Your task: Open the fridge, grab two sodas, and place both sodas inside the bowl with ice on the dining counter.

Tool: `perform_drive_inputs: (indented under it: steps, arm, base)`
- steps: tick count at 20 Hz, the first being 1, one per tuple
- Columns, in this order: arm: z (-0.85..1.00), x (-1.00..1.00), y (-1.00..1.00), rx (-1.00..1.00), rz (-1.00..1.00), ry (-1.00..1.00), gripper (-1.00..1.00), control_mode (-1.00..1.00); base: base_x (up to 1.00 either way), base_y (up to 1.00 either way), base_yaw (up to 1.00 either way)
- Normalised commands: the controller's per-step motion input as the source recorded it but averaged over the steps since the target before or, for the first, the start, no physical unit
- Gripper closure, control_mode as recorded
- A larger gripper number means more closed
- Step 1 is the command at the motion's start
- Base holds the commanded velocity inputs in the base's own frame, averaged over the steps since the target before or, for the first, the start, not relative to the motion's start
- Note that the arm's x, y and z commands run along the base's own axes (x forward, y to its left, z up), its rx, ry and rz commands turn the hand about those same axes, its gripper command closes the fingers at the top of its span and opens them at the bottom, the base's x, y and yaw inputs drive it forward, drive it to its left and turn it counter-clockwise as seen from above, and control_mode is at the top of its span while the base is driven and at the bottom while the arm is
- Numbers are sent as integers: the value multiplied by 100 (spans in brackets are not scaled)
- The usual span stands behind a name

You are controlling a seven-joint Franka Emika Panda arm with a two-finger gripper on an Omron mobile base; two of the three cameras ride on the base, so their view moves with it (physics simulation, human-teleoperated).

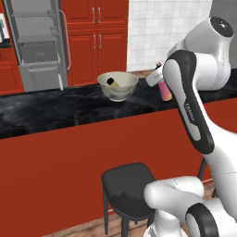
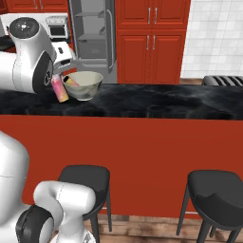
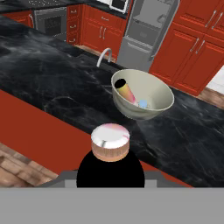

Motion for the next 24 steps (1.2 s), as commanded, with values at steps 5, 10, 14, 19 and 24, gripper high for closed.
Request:
perform_drive_inputs:
  steps: [5,10,14,19,24]
  arm:
    - [-6,73,0,0,0,0,100,-100]
    - [0,66,1,0,-1,0,100,-100]
    - [0,57,6,0,-3,0,100,-100]
    - [0,52,12,0,-4,0,100,-100]
    - [-4,46,14,0,-5,0,100,-100]
  base:
    - [0,0,0]
    - [0,0,0]
    - [0,0,0]
    - [0,0,0]
    - [0,0,0]
